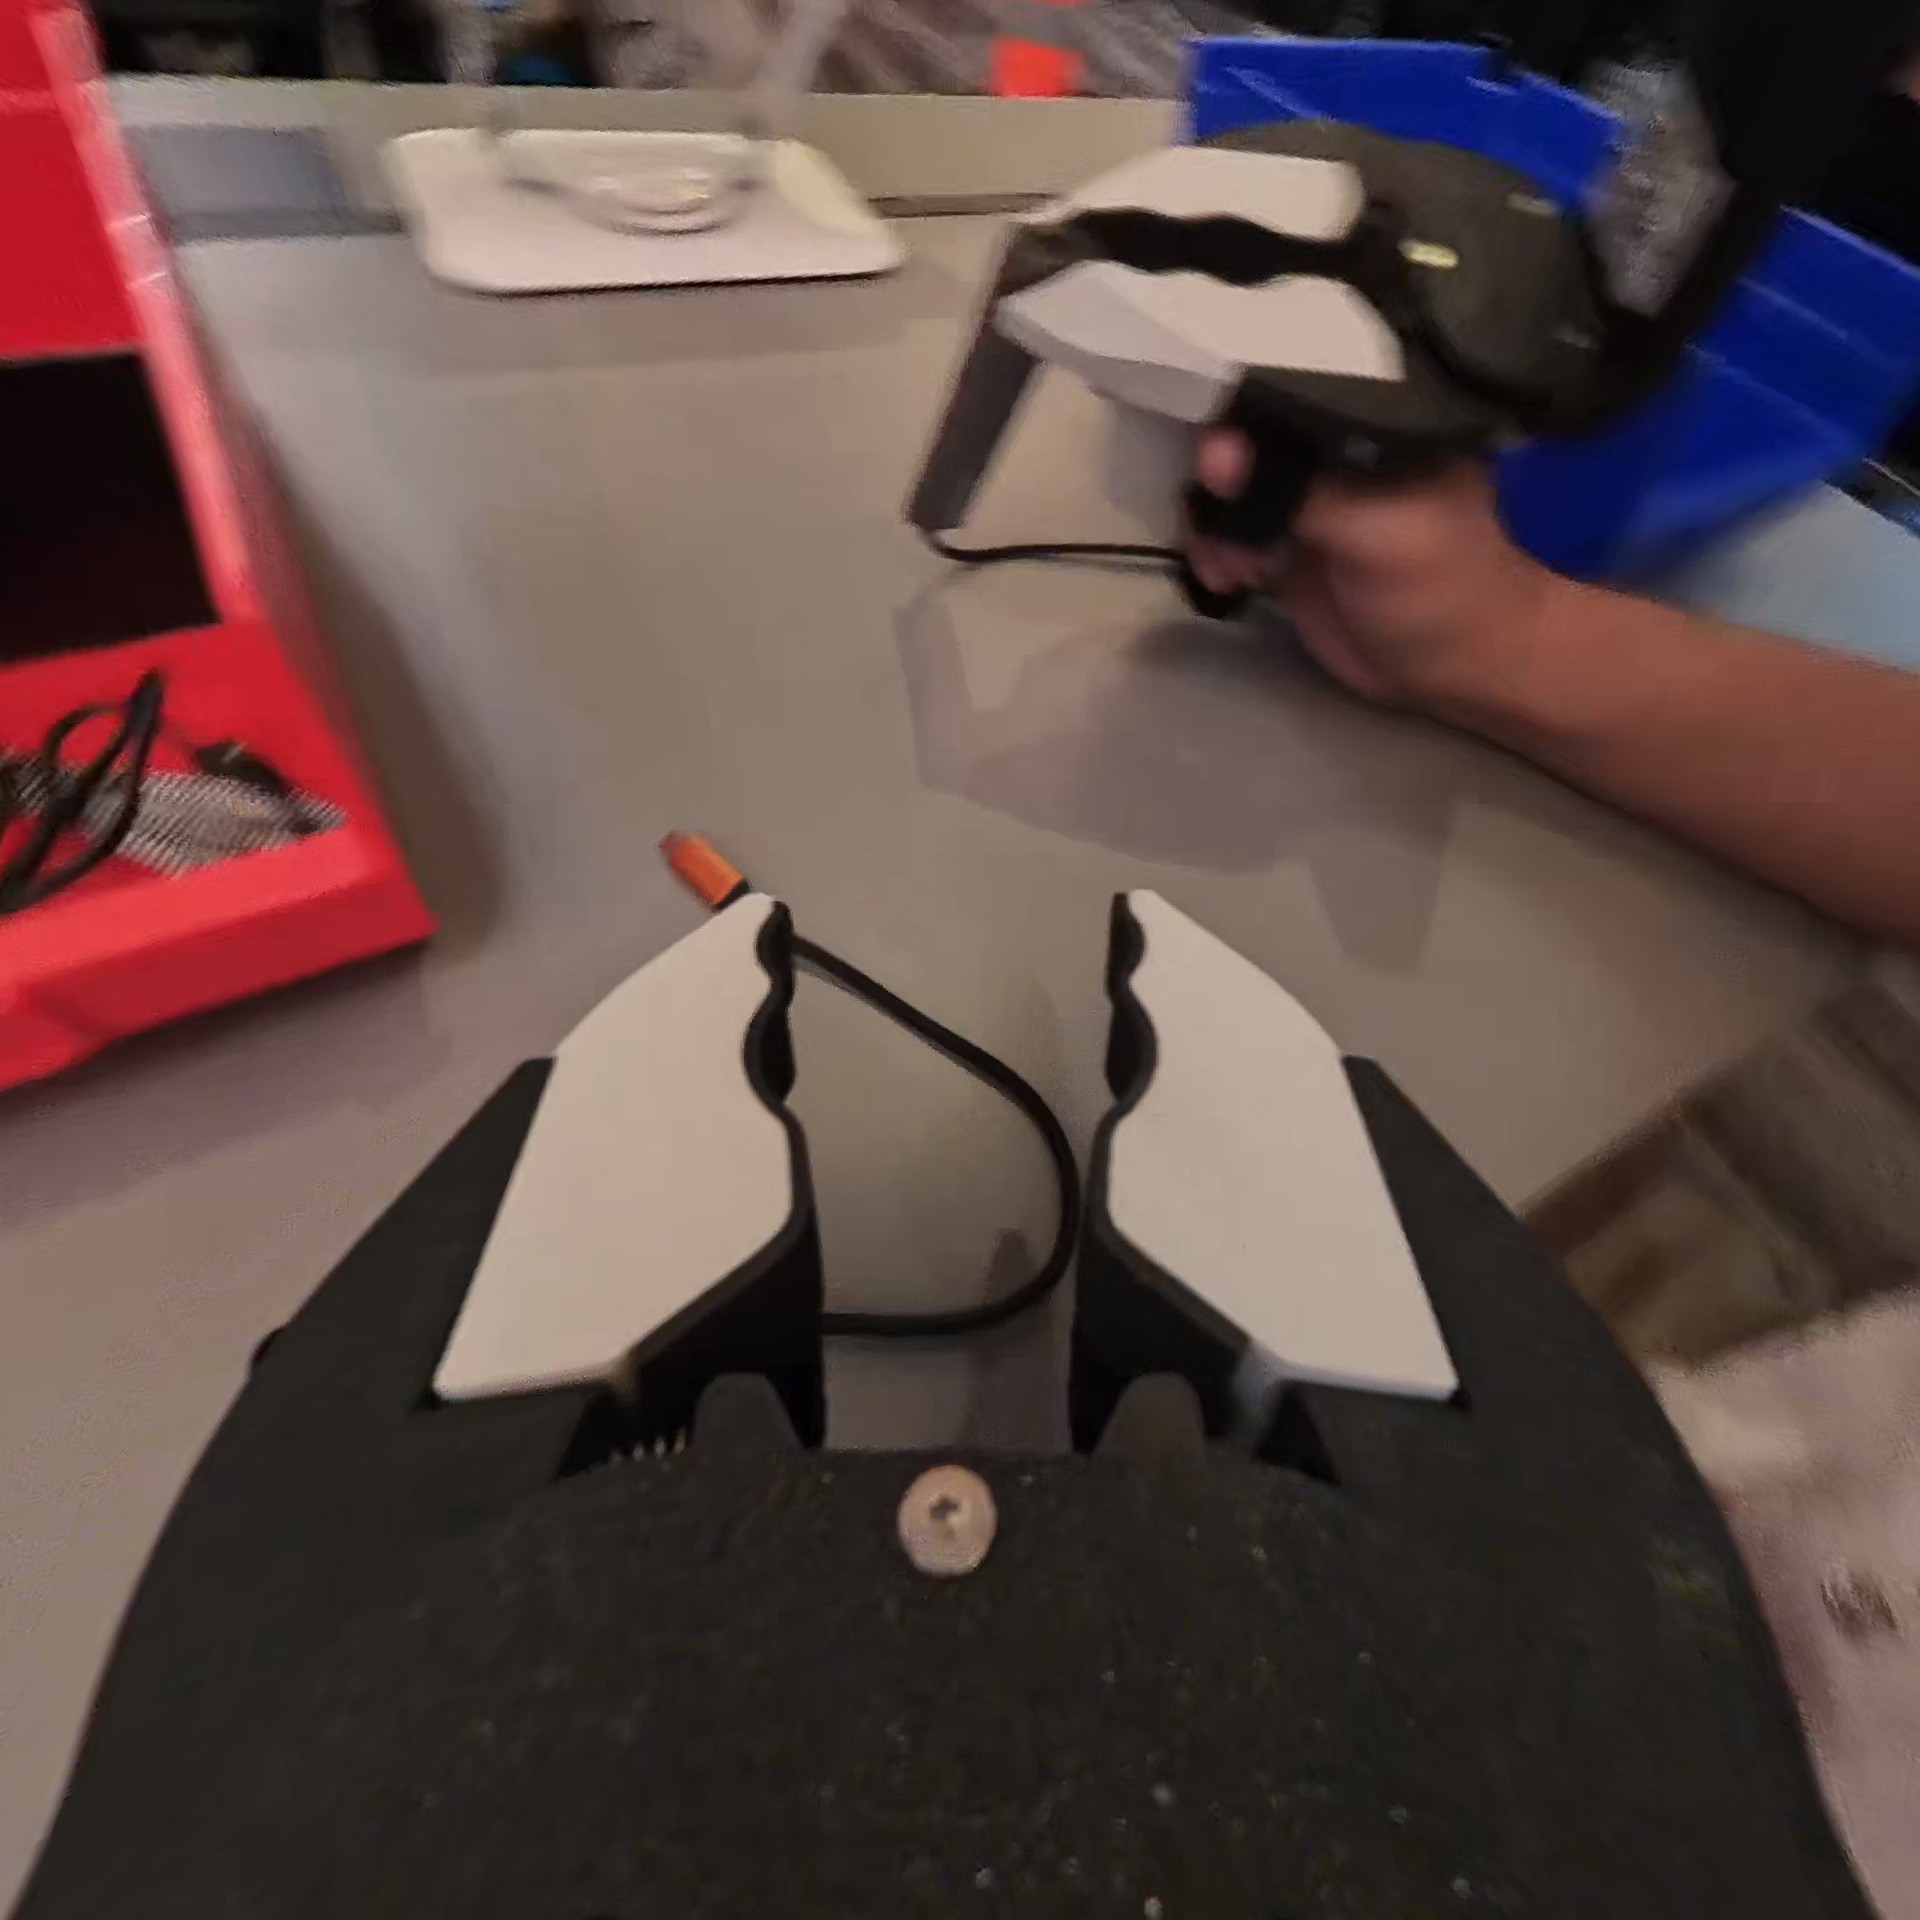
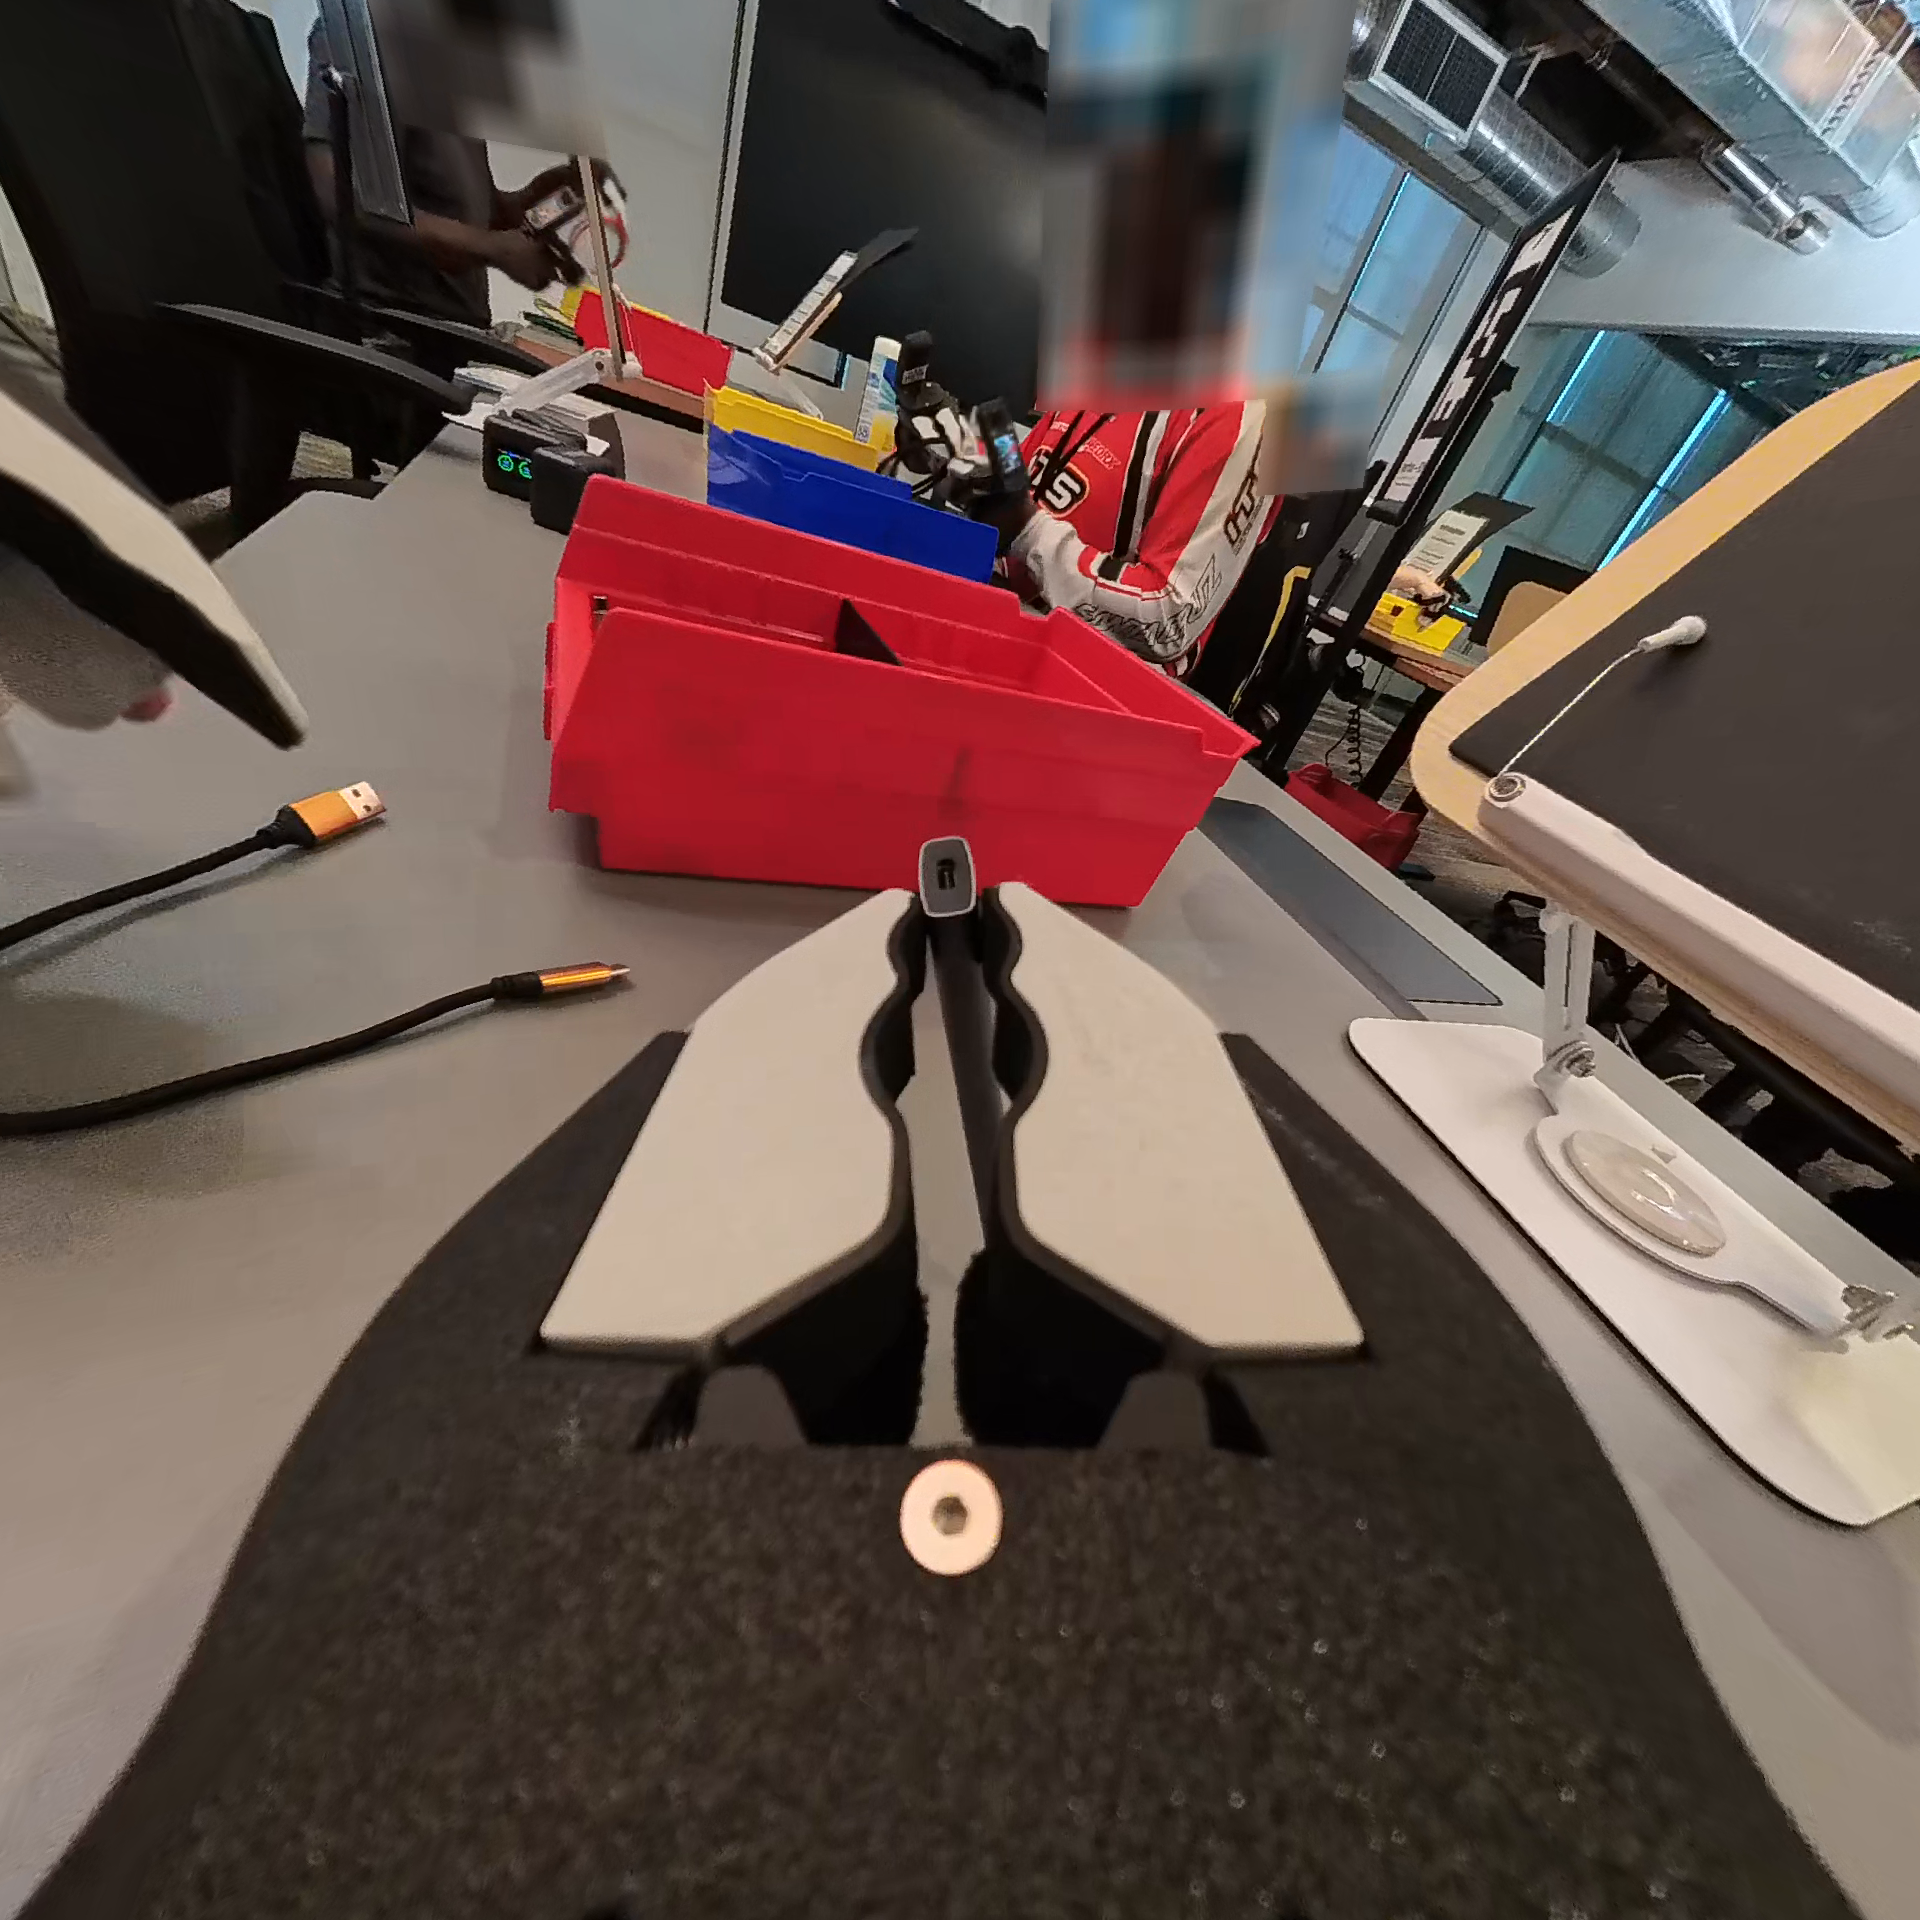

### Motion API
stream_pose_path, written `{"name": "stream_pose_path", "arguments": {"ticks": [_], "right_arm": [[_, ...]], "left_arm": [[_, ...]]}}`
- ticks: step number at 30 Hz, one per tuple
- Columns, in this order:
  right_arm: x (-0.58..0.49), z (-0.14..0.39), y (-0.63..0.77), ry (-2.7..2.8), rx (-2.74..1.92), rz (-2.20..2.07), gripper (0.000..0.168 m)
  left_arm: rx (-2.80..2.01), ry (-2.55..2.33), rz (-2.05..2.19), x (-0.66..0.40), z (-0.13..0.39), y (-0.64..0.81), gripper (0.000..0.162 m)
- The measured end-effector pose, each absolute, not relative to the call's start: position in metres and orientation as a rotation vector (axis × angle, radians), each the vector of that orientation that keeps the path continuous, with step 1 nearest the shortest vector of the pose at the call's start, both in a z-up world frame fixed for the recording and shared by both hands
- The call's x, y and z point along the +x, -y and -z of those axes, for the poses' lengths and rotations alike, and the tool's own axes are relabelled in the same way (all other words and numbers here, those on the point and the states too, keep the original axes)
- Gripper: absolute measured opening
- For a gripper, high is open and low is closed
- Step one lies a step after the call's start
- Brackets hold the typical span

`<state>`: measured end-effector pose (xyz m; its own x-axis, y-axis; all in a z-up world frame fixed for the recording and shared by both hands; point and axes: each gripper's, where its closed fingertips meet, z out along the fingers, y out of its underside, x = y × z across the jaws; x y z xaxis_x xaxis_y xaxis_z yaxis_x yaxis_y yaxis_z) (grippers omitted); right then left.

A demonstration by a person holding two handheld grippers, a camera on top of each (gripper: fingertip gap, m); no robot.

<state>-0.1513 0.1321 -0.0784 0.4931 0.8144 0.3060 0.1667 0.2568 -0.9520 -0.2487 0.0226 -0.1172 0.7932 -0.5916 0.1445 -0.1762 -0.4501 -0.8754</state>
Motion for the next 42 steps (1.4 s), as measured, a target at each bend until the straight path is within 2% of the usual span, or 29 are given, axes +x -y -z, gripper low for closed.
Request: {"name": "stream_pose_path", "arguments": {"ticks": [2, 3, 8, 11, 15, 18, 24, 26, 31, 35, 38, 42], "right_arm": [[-0.152, 0.079, -0.131, 1.001, -1.262, -0.557, 0.010], [-0.153, 0.079, -0.131, 1.003, -1.261, -0.554, 0.010], [-0.151, 0.078, -0.131, 0.991, -1.262, -0.566, 0.010], [-0.147, 0.076, -0.132, 0.963, -1.269, -0.593, 0.009], [-0.145, 0.075, -0.132, 0.955, -1.271, -0.609, 0.010], [-0.148, 0.077, -0.131, 0.969, -1.269, -0.605, 0.010], [-0.150, 0.078, -0.129, 0.988, -1.266, -0.603, 0.010], [-0.151, 0.079, -0.128, 0.998, -1.264, -0.604, 0.010], [-0.155, 0.083, -0.123, 1.111, -1.237, -0.510, 0.009], [-0.160, 0.089, -0.114, 1.235, -1.201, -0.381, 0.009], [-0.162, 0.096, -0.113, 1.309, -1.190, -0.235, 0.009], [-0.163, 0.104, -0.116, 1.366, -1.193, -0.075, 0.009]], "left_arm": [[-2.096, -0.386, 0.438, -0.252, 0.132, -0.036, 0.033], [-2.143, -0.315, 0.394, -0.253, 0.141, -0.042, 0.028], [-2.328, -0.216, 0.287, -0.250, 0.177, -0.058, 0.037], [-2.376, -0.165, 0.236, -0.252, 0.186, -0.063, 0.037], [-2.370, -0.173, 0.108, -0.257, 0.192, -0.074, 0.026], [-2.356, -0.229, 0.091, -0.254, 0.193, -0.079, 0.005], [-2.401, -0.414, 0.370, -0.231, 0.191, -0.079, 0.004], [-2.398, -0.547, 0.498, -0.219, 0.178, -0.071, 0.004], [-2.287, -1.115, 0.306, -0.222, 0.106, -0.055, 0.003], [-2.262, -1.414, 0.336, -0.217, 0.058, -0.051, 0.004], [-2.288, -1.593, 0.247, -0.214, 0.051, -0.062, 0.003], [-2.368, -1.678, 0.183, -0.204, 0.069, -0.078, 0.003]]}}
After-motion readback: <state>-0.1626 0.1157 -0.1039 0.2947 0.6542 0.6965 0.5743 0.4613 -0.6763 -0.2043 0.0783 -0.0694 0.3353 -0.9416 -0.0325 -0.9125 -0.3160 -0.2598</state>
